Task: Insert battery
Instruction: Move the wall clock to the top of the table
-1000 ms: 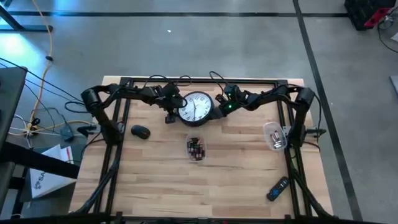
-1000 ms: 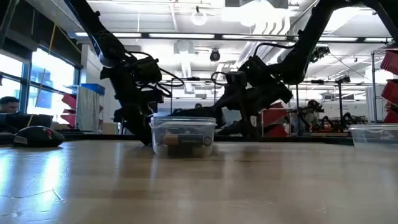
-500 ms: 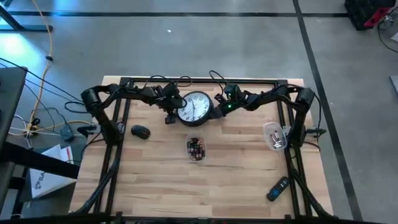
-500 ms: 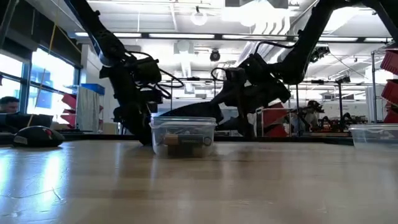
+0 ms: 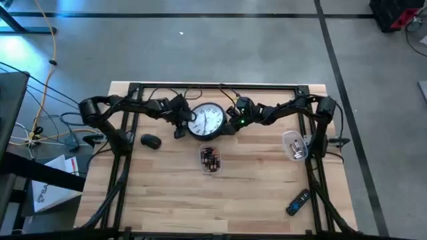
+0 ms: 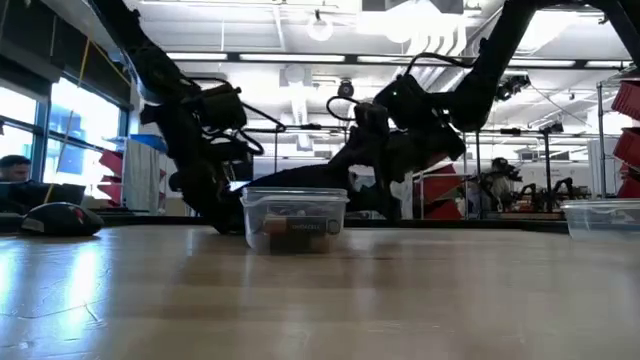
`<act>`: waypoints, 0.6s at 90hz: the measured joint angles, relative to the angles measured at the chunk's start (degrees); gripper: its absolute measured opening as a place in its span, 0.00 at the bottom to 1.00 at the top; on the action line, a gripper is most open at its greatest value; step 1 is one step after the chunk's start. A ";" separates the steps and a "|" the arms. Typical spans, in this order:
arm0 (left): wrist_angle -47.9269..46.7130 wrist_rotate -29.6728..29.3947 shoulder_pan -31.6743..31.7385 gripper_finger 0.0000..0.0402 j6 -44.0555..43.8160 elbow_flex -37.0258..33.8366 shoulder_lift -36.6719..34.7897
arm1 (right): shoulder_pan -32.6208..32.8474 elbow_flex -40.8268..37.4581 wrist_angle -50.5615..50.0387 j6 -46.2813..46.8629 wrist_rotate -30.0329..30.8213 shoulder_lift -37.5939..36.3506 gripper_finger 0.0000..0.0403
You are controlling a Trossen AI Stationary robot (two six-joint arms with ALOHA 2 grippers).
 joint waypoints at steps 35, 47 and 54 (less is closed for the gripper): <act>-0.48 -4.28 -4.21 0.47 -3.62 -3.18 -6.18 | 1.80 -0.02 2.65 -0.12 1.96 0.00 0.70; -0.45 -3.90 -4.94 0.47 -4.98 -3.68 -6.18 | 3.03 -0.02 3.81 -0.04 2.38 0.00 0.70; -0.52 -3.96 -5.32 0.47 -5.48 -3.67 -6.20 | 3.74 -0.02 4.20 -0.14 3.31 0.00 0.70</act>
